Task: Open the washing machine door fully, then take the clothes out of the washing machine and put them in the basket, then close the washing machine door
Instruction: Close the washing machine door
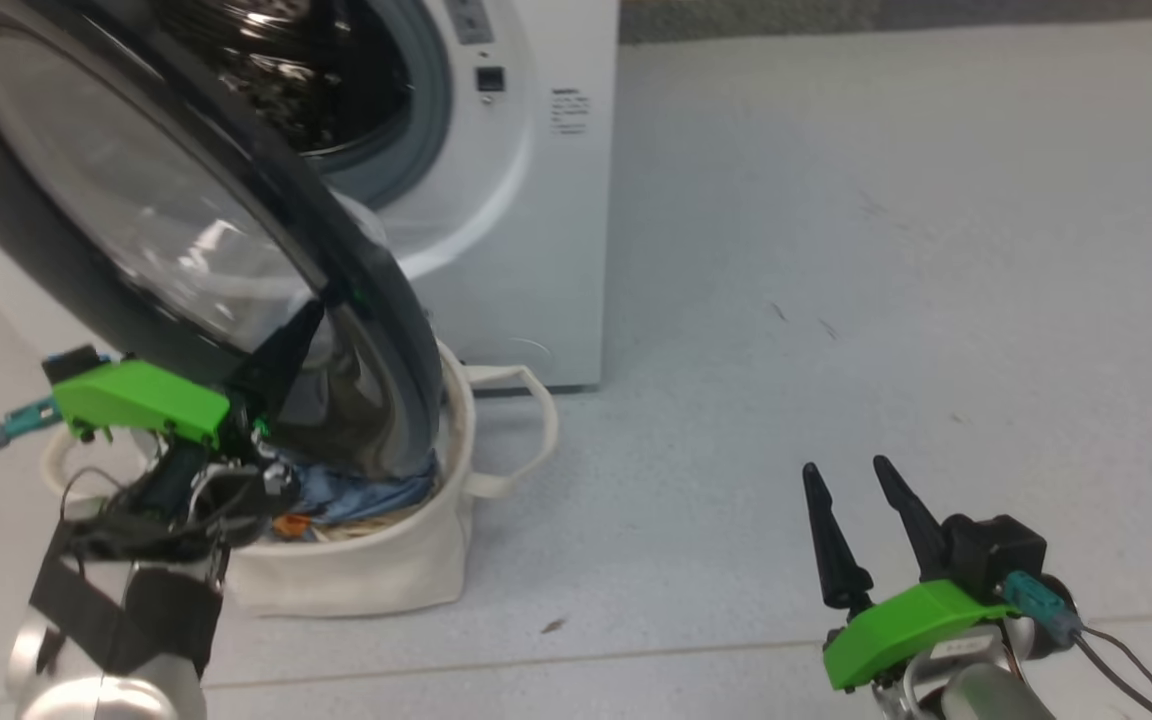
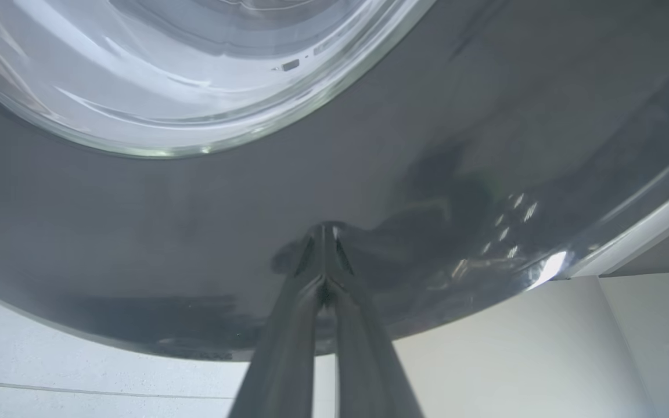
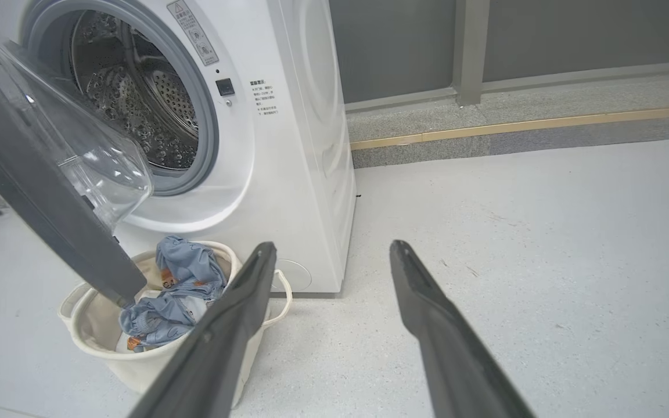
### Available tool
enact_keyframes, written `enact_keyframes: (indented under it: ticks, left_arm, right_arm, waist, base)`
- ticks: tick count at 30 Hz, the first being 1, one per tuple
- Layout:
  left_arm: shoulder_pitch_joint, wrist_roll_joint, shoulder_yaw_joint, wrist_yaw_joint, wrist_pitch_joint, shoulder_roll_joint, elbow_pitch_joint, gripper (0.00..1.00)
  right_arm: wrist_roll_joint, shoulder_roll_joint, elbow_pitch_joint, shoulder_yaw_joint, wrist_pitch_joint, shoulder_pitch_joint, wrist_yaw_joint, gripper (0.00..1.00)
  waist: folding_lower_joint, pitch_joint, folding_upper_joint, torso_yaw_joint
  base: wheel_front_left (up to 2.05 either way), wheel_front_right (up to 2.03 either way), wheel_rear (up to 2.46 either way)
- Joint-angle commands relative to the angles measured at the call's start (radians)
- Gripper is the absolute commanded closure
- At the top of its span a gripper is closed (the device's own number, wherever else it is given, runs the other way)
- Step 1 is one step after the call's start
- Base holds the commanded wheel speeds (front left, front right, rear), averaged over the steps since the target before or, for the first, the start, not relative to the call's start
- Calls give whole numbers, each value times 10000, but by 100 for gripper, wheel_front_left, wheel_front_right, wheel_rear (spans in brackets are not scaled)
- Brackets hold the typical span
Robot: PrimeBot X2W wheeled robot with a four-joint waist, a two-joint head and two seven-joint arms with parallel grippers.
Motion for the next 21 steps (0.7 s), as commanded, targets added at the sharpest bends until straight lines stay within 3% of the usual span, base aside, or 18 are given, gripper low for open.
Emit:
enact_keyframes:
  ticks: [1,14,15,16,17,21]
  left_arm:
    - [-568,22,303,-138,-28,370,-326,100]
    - [-379,423,-7,-142,-344,581,-690,100]
    - [-317,536,-72,-142,-418,637,-769,87]
    - [-240,719,-180,-143,-518,719,-865,14]
    - [-142,977,-305,-143,-694,836,-964,0]
    - [371,2191,-803,-143,-1708,1427,-1285,0]
  right_arm:
    - [-125,106,-352,136,-122,-365,8,0]
    - [-182,135,-442,51,-123,-366,8,0]
    - [-187,130,-442,69,-123,-369,8,0]
    - [-192,122,-444,79,-123,-375,8,0]
    - [-203,110,-446,88,-123,-377,8,0]
    - [-231,84,-471,112,-123,-423,8,0]
  waist:
    - [0,136,-1,-149]
    - [0,31,-1,147]
    - [0,6,-1,171]
    - [0,-24,-1,201]
    - [0,-63,-1,227]
    - [0,-187,-1,236]
  base:
    - [0,0,0]
    - [0,0,0]
    - [0,0,0]
    - [0,0,0]
    - [0,0,0]
    - [0,0,0]
